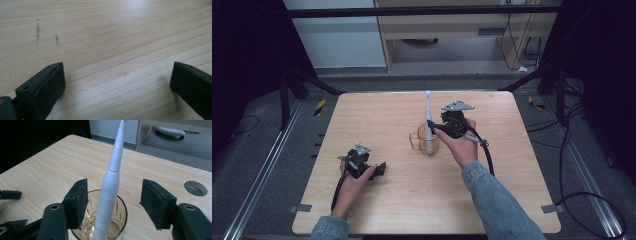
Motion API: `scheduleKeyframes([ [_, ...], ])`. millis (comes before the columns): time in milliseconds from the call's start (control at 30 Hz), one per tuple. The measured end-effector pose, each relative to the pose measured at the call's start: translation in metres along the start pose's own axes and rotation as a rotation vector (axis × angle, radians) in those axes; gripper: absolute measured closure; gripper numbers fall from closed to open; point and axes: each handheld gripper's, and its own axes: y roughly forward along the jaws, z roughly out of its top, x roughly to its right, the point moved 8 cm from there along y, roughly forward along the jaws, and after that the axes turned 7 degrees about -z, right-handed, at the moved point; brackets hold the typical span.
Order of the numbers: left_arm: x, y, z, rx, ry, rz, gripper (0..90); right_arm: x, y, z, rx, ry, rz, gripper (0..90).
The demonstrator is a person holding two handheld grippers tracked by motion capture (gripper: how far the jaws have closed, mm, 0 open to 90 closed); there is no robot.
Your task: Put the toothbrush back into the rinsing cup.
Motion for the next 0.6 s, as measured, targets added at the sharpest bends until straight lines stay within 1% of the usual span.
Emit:
scheduleKeyframes([
  [200,0.0,0.0,0.0,0.0,0.0,0.0,0.0,0.003,-0.003,0.0,-0.012,-0.005,0.004,25.6],
  [467,0.0,0.0,0.0,0.002,0.0,0.0,0.0,0.009,-0.011,0.001,-0.01,-0.001,0.004,18.1],
  [600,0.0,0.0,0.0,0.001,0.0,0.0,0.0,0.013,-0.016,0.002,-0.005,-0.012,0.0,14.4],
])
